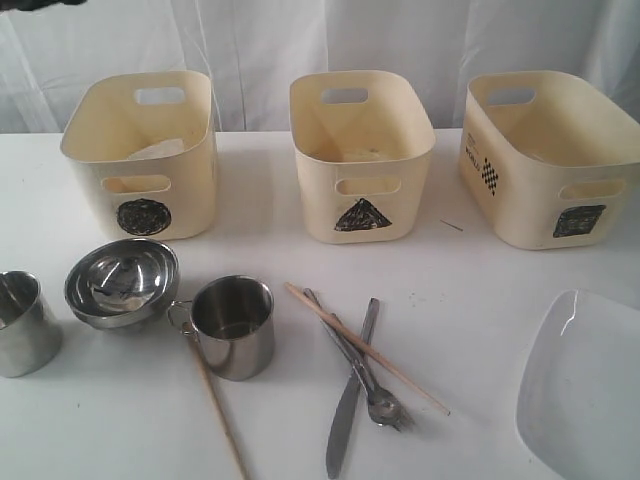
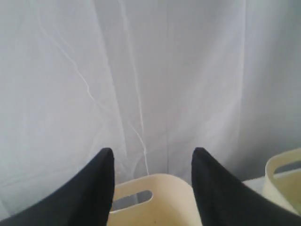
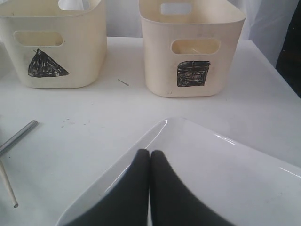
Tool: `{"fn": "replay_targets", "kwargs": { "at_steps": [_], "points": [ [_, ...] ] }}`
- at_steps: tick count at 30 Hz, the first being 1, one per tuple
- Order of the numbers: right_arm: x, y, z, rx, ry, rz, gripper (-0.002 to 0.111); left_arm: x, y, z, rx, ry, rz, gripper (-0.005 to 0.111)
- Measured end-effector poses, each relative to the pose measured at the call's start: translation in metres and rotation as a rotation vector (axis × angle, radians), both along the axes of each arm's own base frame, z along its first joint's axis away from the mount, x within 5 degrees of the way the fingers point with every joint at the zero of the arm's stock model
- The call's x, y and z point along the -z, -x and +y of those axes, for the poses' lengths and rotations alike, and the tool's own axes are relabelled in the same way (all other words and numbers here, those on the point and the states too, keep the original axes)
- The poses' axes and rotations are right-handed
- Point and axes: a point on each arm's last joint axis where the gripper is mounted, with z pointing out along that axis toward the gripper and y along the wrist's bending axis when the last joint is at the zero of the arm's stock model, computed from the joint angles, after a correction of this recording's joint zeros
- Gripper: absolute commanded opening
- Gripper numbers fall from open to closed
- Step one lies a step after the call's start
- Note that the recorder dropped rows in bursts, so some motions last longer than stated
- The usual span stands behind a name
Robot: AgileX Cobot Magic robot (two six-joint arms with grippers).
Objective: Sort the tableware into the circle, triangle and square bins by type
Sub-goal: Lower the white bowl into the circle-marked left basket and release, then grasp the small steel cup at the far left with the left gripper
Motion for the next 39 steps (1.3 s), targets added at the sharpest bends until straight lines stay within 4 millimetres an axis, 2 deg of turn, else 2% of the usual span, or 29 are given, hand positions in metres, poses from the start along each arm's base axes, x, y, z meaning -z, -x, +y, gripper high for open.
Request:
{"fn": "replay_targets", "kwargs": {
  "at_steps": [4,6,7,9,11,13,17,18,19,20,21,22,23,24,25,26,27,28,30,32,33,35,37,39],
  "points": [
    [0.0,0.0,0.0,0.0,0.0,0.0,0.0,-0.051,0.043,0.006,-0.002,-0.045,-0.077,0.055],
    [0.0,0.0,0.0,0.0,0.0,0.0,0.0,-0.066,0.062,0.005,0.087,0.014,-0.091,0.054],
    [0.0,0.0,0.0,0.0,0.0,0.0,0.0,-0.068,0.072,0.002,0.164,0.026,-0.085,0.051],
    [0.0,0.0,0.0,0.001,-0.002,0.0,0.0,-0.06,0.083,0.003,0.258,0.039,-0.044,0.033],
    [0.0,0.0,0.0,0.001,-0.002,0.0,0.0,-0.049,0.083,0.01,0.221,0.033,-0.014,0.015],
    [0.0,0.0,0.0,0.001,-0.002,0.0,0.0,-0.034,0.077,0.026,0.068,0.017,0.017,0.0],
    [0.0,0.0,0.0,0.001,-0.002,0.0,0.0,-0.003,0.074,0.081,-0.445,-0.052,0.067,0.0],
    [0.0,0.0,0.0,0.001,-0.002,0.0,0.0,0.0,0.078,0.096,-0.572,-0.068,0.069,0.0],
    [0.0,0.0,0.0,0.001,-0.002,0.0,0.0,0.001,0.094,0.115,-0.765,-0.064,0.085,0.0],
    [0.0,0.0,0.0,0.001,-0.002,0.0,0.0,0.0,0.105,0.122,-0.831,-0.067,0.109,0.0],
    [0.0,0.0,0.0,0.001,-0.002,0.0,0.0,-0.003,0.126,0.126,-0.882,-0.105,0.187,0.0],
    [0.0,0.0,0.0,0.001,-0.002,0.0,0.0,-0.002,0.137,0.126,-0.873,-0.151,0.251,0.0],
    [0.0,0.0,0.0,0.001,-0.002,0.0,0.0,0.004,0.155,0.121,-0.788,-0.31,0.4,0.0],
    [0.0,0.0,0.0,0.001,-0.002,0.0,0.0,0.009,0.165,0.118,-0.716,-0.392,0.49,0.0],
    [0.0,0.0,0.0,0.001,-0.002,0.0,0.0,0.028,0.18,0.108,-0.522,-0.534,0.688,0.0],
    [0.0,0.0,0.0,0.001,-0.002,0.0,0.0,0.038,0.187,0.102,-0.396,-0.604,0.765,0.0],
    [0.0,0.0,0.0,0.001,-0.002,0.0,0.0,0.052,0.194,0.092,-0.196,-0.668,0.83,0.0],
    [0.0,0.0,0.0,0.001,-0.002,0.0,0.0,0.06,0.198,0.081,-0.07,-0.637,0.826,0.0],
    [0.0,0.0,0.0,0.001,-0.002,0.0,0.0,0.067,0.195,0.067,-0.004,-0.467,0.787,0.0],
    [0.0,0.0,0.0,0.001,-0.002,0.0,0.0,0.071,0.192,0.063,-0.015,-0.367,0.769,0.008],
    [0.0,0.0,0.0,0.001,-0.002,0.0,0.0,0.074,0.191,0.063,-0.024,-0.349,0.772,0.02],
    [0.0,0.0,0.0,0.001,-0.002,0.0,0.0,0.086,0.186,0.064,-0.037,-0.321,0.818,0.038],
    [0.0,0.0,0.0,0.001,-0.002,0.0,0.0,0.097,0.183,0.065,-0.048,-0.305,0.865,0.051],
    [0.0,0.0,0.0,0.001,-0.002,0.0,0.0,0.111,0.178,0.066,-0.065,-0.284,0.921,0.057]
  ]
}}
